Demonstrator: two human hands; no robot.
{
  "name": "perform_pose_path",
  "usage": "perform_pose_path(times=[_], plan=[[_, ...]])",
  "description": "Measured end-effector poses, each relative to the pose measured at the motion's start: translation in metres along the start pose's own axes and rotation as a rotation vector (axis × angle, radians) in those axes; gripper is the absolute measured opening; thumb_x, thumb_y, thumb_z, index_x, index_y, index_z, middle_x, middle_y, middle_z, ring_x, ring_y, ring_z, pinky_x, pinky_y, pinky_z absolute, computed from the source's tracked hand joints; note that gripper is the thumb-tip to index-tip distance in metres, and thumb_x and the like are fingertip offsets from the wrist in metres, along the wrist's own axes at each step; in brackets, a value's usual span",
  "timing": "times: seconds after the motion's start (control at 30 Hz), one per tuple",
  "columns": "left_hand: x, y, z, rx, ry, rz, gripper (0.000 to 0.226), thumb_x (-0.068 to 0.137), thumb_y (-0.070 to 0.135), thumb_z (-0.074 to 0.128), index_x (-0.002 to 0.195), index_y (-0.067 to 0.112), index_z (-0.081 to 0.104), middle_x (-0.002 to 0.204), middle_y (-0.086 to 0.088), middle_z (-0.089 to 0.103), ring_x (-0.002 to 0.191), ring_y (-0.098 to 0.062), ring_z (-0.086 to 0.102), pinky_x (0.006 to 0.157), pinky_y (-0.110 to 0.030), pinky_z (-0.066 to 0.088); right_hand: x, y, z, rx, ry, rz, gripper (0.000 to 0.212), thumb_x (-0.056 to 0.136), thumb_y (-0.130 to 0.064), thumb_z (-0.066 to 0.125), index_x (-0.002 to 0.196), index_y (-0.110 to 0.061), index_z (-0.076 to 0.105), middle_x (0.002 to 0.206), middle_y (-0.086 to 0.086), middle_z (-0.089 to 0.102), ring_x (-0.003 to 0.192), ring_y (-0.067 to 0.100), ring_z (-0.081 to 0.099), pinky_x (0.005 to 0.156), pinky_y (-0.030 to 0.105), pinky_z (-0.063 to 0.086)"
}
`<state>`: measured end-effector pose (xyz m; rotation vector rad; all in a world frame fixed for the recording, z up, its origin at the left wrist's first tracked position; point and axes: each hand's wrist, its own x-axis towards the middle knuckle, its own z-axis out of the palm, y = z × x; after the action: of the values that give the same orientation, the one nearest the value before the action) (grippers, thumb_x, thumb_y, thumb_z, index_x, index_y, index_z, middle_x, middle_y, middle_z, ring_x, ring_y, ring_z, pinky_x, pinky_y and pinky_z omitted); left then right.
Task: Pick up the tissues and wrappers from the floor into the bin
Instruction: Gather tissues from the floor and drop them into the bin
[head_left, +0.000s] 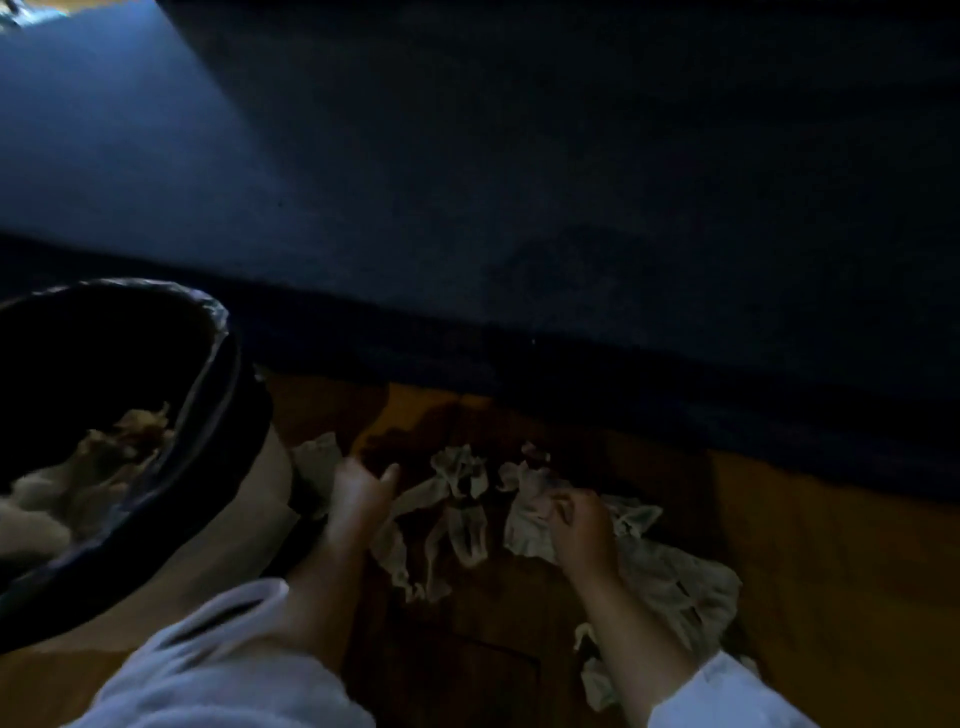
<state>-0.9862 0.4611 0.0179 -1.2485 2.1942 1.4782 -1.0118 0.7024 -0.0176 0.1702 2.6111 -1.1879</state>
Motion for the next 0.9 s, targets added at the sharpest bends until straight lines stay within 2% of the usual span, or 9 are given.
perform_pose_path(times=[0.13, 0.23, 0.27, 0.47, 0.57, 0.63, 0.77, 0.83, 0.9], plan=[[0.049, -0.02, 0.017, 0.01, 0.009, -0.114, 0.051, 0.096, 0.03, 0.043, 0.141, 0.008, 0.031, 0.14, -0.018, 0.041, 0.124, -0.035, 0.046, 0.105, -0.042, 0.04, 0.009, 0.044, 0.019, -0.19, 0.145, -0.119, 0.018, 0.084, -0.001, 0.058, 0.1, -0.002, 0.067, 0.108, 0.02, 0.061, 0.107, 0.035, 0.054, 0.088, 0.03, 0.039], [0.054, -0.034, 0.035, 0.053, 0.164, -0.112, 0.051, 0.097, 0.012, 0.043, 0.143, 0.0, 0.025, 0.149, -0.022, 0.026, 0.137, -0.035, 0.029, 0.096, -0.026, 0.034, 0.017, 0.057, 0.03, -0.341, 0.166, -0.065, 0.024, 0.089, -0.011, 0.055, 0.11, -0.002, 0.063, 0.119, 0.022, 0.057, 0.116, 0.036, 0.048, 0.099, 0.041, 0.038], [0.051, -0.038, 0.037, 0.082, 0.22, -0.107, 0.053, 0.095, 0.011, 0.046, 0.143, 0.0, 0.025, 0.149, -0.023, 0.026, 0.137, -0.036, 0.028, 0.101, -0.031, 0.032, 0.019, 0.059, 0.033, -0.372, 0.159, -0.046, 0.029, 0.09, -0.017, 0.053, 0.114, -0.003, 0.061, 0.124, 0.022, 0.054, 0.12, 0.036, 0.045, 0.102, 0.042, 0.036], [0.03, -0.044, 0.063, 0.003, 0.088, 0.119, 0.033, 0.099, 0.02, 0.039, 0.128, 0.006, 0.047, 0.128, -0.018, 0.053, 0.097, -0.02, 0.051, 0.078, -0.027, 0.044, 0.018, 0.042, 0.046, -0.268, 0.009, 0.013, 0.057, 0.089, -0.04, 0.054, 0.137, -0.011, 0.04, 0.146, 0.018, 0.033, 0.135, 0.032, 0.031, 0.112, 0.04, 0.026], [0.018, -0.052, 0.072, 0.309, 0.055, 0.235, 0.046, 0.094, 0.05, 0.034, 0.123, 0.019, 0.053, 0.139, -0.011, 0.042, 0.124, -0.026, 0.041, 0.103, -0.04, 0.037, 0.023, 0.037, 0.06, -0.341, -0.211, -0.076, 0.062, 0.091, -0.042, 0.051, 0.145, -0.022, 0.027, 0.151, 0.006, 0.025, 0.14, 0.027, 0.024, 0.115, 0.042, 0.023], [0.008, -0.063, 0.069, 0.538, 0.062, 0.277, 0.058, 0.088, 0.064, 0.035, 0.132, 0.027, 0.043, 0.149, -0.003, 0.026, 0.137, -0.026, 0.023, 0.11, -0.044, 0.023, 0.025, 0.038, 0.069, -0.417, -0.244, -0.18, 0.049, 0.093, -0.03, 0.042, 0.141, -0.024, 0.035, 0.15, 0.005, 0.03, 0.139, 0.026, 0.027, 0.114, 0.038, 0.024], [0.004, -0.104, 0.068, 0.761, 0.089, 0.475, 0.071, 0.084, 0.059, 0.044, 0.143, 0.024, 0.027, 0.151, -0.004, 0.022, 0.137, -0.027, 0.024, 0.108, -0.04, 0.027, 0.017, 0.042, 0.065, -0.244, -0.075, -0.176, 0.03, 0.091, -0.011, 0.044, 0.115, -0.005, 0.062, 0.127, 0.016, 0.054, 0.12, 0.029, 0.05, 0.1, 0.027, 0.035], [0.009, -0.115, 0.068, 0.64, 0.054, 0.464, 0.054, 0.09, 0.048, 0.043, 0.137, 0.021, 0.038, 0.144, -0.007, 0.037, 0.127, -0.026, 0.04, 0.104, -0.039, 0.037, 0.014, 0.034, 0.053, -0.062, 0.056, -0.192, 0.026, 0.09, -0.005, 0.047, 0.11, 0.0, 0.063, 0.118, 0.02, 0.056, 0.109, 0.026, 0.055, 0.085, 0.009, 0.036], [0.005, -0.105, 0.067, 0.336, -0.026, 0.41, 0.047, 0.089, 0.056, 0.041, 0.128, 0.029, 0.048, 0.135, -0.003, 0.049, 0.118, -0.02, 0.051, 0.098, -0.042, 0.045, 0.011, 0.022, 0.034, 0.073, 0.213, -0.223, 0.026, 0.089, 0.001, 0.049, 0.112, -0.001, 0.061, 0.118, 0.018, 0.054, 0.106, 0.022, 0.054, 0.085, 0.007, 0.035]])
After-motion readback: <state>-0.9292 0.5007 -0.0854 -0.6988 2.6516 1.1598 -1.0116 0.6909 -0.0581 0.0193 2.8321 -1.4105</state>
